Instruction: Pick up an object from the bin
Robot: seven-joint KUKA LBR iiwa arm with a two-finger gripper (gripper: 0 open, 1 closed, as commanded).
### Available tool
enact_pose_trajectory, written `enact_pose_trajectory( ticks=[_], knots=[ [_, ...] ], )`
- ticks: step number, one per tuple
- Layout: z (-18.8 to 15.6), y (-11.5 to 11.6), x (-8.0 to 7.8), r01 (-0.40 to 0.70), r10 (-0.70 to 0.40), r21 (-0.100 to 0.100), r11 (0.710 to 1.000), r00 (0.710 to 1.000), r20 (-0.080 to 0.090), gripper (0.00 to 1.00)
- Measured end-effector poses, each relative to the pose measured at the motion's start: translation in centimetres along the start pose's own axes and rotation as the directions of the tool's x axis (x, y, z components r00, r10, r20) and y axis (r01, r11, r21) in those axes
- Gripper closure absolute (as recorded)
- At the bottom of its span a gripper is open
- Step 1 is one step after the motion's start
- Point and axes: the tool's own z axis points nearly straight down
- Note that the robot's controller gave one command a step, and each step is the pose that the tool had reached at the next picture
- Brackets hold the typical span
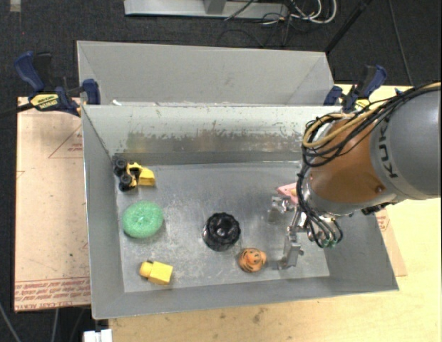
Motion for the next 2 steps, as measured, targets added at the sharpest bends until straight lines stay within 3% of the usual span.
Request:
enact_pose_trajectory(
  ticks=[1,2],
  knots=[
    [0.5,1.91,2.98,-0.179,0.179,0.0,0.984,0.984,0.001,0.0],
    [0.49,2.73,3.67,-0.227,0.227,-0.001,0.974,0.974,0.007,0.0]
  ],
)
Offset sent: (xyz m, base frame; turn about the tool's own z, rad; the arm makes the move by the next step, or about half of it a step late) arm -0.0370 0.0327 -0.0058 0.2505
